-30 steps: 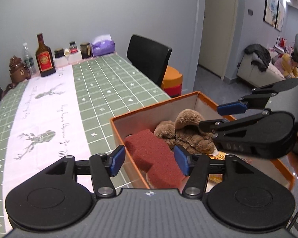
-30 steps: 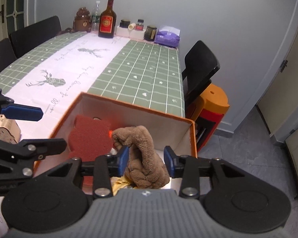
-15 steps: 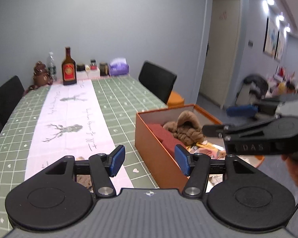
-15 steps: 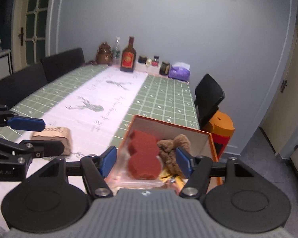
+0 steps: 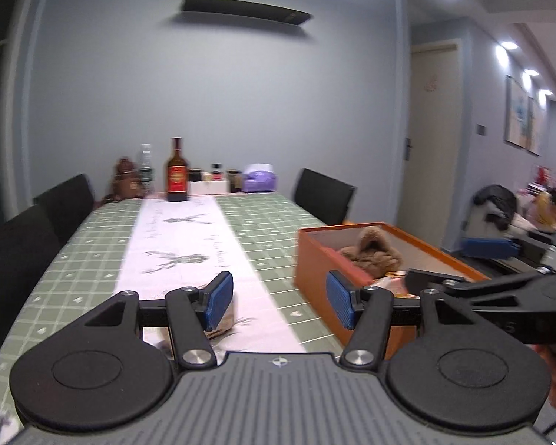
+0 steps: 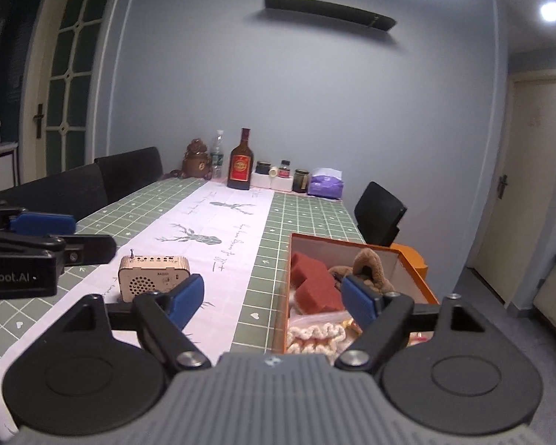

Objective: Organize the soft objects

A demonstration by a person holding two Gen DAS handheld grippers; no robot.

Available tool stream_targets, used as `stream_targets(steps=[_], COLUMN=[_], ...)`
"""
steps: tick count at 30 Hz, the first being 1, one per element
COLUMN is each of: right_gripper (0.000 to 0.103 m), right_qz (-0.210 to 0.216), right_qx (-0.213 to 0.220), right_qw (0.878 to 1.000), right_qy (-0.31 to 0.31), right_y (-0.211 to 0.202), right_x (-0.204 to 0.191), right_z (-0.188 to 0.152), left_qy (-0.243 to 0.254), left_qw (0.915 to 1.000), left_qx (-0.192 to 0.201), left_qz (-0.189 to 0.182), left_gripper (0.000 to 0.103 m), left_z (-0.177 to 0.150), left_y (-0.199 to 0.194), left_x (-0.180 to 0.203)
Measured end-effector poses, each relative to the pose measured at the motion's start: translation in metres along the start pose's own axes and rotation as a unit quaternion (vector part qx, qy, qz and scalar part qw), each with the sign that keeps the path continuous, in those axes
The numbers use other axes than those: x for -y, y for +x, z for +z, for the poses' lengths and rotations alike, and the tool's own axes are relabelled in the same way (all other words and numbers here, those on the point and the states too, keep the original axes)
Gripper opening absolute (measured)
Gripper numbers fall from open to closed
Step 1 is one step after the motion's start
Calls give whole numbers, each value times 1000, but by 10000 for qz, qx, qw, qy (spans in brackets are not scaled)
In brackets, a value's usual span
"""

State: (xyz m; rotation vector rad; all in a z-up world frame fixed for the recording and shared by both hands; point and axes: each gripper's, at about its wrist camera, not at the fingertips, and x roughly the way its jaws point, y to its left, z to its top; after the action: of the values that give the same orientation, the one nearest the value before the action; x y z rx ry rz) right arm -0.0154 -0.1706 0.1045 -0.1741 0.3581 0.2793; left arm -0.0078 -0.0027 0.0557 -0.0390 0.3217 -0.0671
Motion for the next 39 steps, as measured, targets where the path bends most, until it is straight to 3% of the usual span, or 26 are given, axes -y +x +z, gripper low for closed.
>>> stream_targets(steps=[4,7,10,17,21,29,39], right_gripper=[87,90,92,94,99,100,100], right_qz=[-140,-273,-280,-520,-626,-443,-345], right_qx=[-8,66,98,110,107,-335,-381], right_qw=[9994,9984,9976,9978,9965,9959,9948], right_qy=[326,495,619,385,552,718,879], right_y=[-9,-13,-12,4,7,30,38], right_x=[-9,-15,-20,-32,-25,-14,-10], right_z=[-19,-32,-46,-70,-85,-96,-97], left_qy=[-13,-159,-304,-178,-234,-165,-85], left_qw=[9981,9969,9956,9953,9956,9933,9928], left_qx=[327,336,413,-14,-173,-459,-408], left_qz=[516,688,790,948,895,1046,1127], left_gripper=[72,74,87,90,94,98,98], left_z=[-16,-28,-39,-64,-74,-80,-79], left_y=[-8,-6,-3,4,11,29,31], left_x=[-5,-11,-15,-19,-20,-14,-7])
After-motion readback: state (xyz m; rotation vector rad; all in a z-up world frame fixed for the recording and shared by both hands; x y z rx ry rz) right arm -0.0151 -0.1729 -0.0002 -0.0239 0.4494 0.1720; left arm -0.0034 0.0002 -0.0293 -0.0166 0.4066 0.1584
